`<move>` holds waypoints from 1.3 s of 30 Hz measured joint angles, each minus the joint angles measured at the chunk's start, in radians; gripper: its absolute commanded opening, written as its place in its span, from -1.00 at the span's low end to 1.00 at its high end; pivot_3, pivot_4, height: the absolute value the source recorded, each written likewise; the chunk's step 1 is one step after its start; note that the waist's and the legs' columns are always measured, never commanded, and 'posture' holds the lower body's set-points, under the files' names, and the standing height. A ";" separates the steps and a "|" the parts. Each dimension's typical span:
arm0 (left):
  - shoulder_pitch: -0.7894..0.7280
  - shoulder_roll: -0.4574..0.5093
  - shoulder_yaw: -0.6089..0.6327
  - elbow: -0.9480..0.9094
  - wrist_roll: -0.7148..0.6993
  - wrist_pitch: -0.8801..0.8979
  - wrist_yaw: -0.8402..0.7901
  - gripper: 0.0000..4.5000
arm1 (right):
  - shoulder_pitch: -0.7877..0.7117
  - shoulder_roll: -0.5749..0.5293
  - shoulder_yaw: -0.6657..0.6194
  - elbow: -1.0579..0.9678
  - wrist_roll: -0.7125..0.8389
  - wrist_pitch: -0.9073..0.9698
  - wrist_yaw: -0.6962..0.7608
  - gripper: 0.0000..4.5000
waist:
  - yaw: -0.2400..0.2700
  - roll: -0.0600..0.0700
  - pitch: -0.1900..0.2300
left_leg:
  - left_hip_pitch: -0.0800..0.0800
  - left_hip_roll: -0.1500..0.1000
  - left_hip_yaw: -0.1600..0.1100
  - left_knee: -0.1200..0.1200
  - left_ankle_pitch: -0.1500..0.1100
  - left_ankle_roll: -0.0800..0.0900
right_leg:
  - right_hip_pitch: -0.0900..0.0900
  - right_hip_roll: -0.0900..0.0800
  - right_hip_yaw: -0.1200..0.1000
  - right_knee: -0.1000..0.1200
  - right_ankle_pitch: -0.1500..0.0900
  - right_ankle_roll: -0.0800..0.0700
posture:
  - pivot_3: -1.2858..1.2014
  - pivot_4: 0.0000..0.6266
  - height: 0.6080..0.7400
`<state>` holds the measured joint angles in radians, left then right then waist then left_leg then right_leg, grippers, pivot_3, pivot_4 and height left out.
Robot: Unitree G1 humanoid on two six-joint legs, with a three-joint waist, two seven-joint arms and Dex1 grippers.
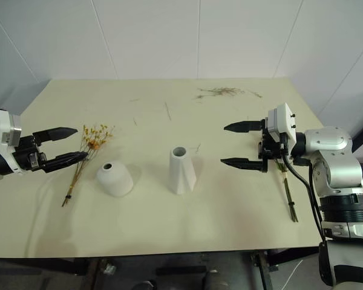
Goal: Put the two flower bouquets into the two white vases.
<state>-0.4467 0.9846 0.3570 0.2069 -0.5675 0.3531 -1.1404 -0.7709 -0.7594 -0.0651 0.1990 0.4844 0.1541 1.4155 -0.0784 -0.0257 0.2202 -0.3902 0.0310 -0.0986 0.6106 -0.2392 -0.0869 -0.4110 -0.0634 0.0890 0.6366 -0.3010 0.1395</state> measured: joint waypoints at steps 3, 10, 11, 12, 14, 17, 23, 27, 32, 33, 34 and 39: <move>0.024 0.004 0.024 -0.012 0.000 0.006 0.003 0.96 | -0.015 0.010 0.006 0.013 -0.003 -0.009 0.009 1.00 | -0.002 0.000 0.000 | 0.000 0.000 0.000 0.000 0.000 0.000 | 0.000 0.000 0.000 0.000 0.000 0.000 | 0.03 -0.52 1.00; 0.129 0.036 0.069 -0.060 0.008 0.031 0.005 0.96 | -0.078 0.062 0.028 0.071 -0.014 -0.028 0.037 1.00 | -0.006 0.000 0.000 | 0.000 0.000 0.002 0.000 0.000 0.000 | -0.001 0.000 0.001 0.000 0.000 0.000 | 0.03 -0.52 1.00; 0.148 0.057 0.065 -0.061 0.030 0.053 0.020 0.96 | -0.090 0.067 0.030 0.080 -0.014 -0.032 0.044 1.00 | -0.006 0.000 0.000 | 0.000 0.000 0.002 0.000 0.000 0.000 | -0.001 0.000 0.001 0.000 0.000 0.000 | 0.03 -0.52 1.00; 0.159 0.083 0.058 -0.061 0.057 0.079 0.046 0.96 | -0.100 0.072 0.035 0.091 -0.015 -0.042 0.053 1.00 | -0.005 0.000 0.000 | 0.000 0.000 0.001 0.000 0.000 0.000 | -0.001 0.000 0.001 0.000 0.000 0.000 | 0.03 -0.52 1.00; 0.171 0.143 0.044 -0.071 0.113 0.173 0.123 0.96 | -0.125 0.092 0.040 0.125 -0.019 -0.062 0.068 1.00 | -0.005 0.000 0.000 | 0.000 0.000 0.002 0.000 0.000 0.000 | -0.001 0.000 0.001 0.000 0.000 0.000 | 0.03 -0.52 1.00; 0.186 0.209 0.021 -0.097 0.165 0.328 0.215 0.96 | -0.148 0.124 0.047 0.166 -0.026 -0.092 0.077 1.00 | -0.006 0.000 0.000 | 0.000 0.000 0.002 0.000 -0.001 0.000 | -0.001 0.000 0.002 0.000 0.000 0.000 | 0.03 -0.52 1.00; 0.196 0.215 -0.009 -0.169 0.159 0.562 0.273 0.96 | -0.168 0.177 0.061 0.200 -0.041 -0.131 0.080 1.00 | -0.004 0.000 0.000 | -0.001 0.000 0.002 -0.002 -0.001 0.000 | -0.002 0.001 0.001 0.000 0.000 0.000 | 0.03 -0.52 1.00; 0.078 0.217 -0.178 -0.182 0.159 0.784 0.311 0.96 | -0.190 0.173 0.060 0.196 -0.035 -0.129 0.096 1.00 | 0.000 0.001 0.000 | -0.001 0.000 0.001 -0.001 -0.001 0.000 | -0.002 0.001 0.001 0.001 0.000 0.000 | 0.03 -0.52 1.00; -0.092 0.180 -0.306 -0.120 0.194 0.899 0.375 0.96 | -0.163 0.175 0.059 0.146 -0.020 -0.109 0.095 1.00 | -0.003 0.000 0.000 | 0.000 0.000 0.001 -0.001 -0.001 0.000 | -0.002 0.001 0.001 0.002 0.000 0.000 | 0.03 -0.52 1.00; -0.138 0.167 -0.347 -0.108 0.207 0.930 0.387 0.96 | -0.154 0.180 0.060 0.135 -0.015 -0.106 0.095 1.00 | -0.002 0.000 0.000 | -0.001 0.000 0.001 0.000 -0.001 0.000 | -0.002 0.001 0.001 0.002 0.000 0.000 | 0.03 -0.52 1.00; -0.167 0.157 -0.379 -0.094 0.219 0.948 0.396 0.96 | -0.148 0.182 0.060 0.126 -0.012 -0.103 0.094 1.00 | -0.002 0.000 0.000 | -0.001 0.000 0.001 0.000 -0.001 0.000 | -0.002 0.001 0.001 0.002 0.000 0.000 | 0.03 -0.52 1.00; -0.298 0.078 -0.468 0.049 0.249 1.012 0.430 0.96 | -0.129 0.185 0.059 0.074 0.006 -0.085 0.084 1.00 | -0.002 0.000 0.000 | -0.001 0.000 0.001 0.001 -0.001 0.000 | -0.002 0.001 0.001 0.002 0.000 0.000 | 0.03 -0.52 1.00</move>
<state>-0.7452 1.0626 -0.1111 0.2559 -0.3190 1.3647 -0.7106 -0.8999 -0.5740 -0.0065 0.2731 0.4907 0.0696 1.4992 -0.0806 -0.0258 0.2203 -0.3910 0.0311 -0.0975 0.6113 -0.2398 -0.0874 -0.4131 -0.0622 0.0901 0.6388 -0.3012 0.1399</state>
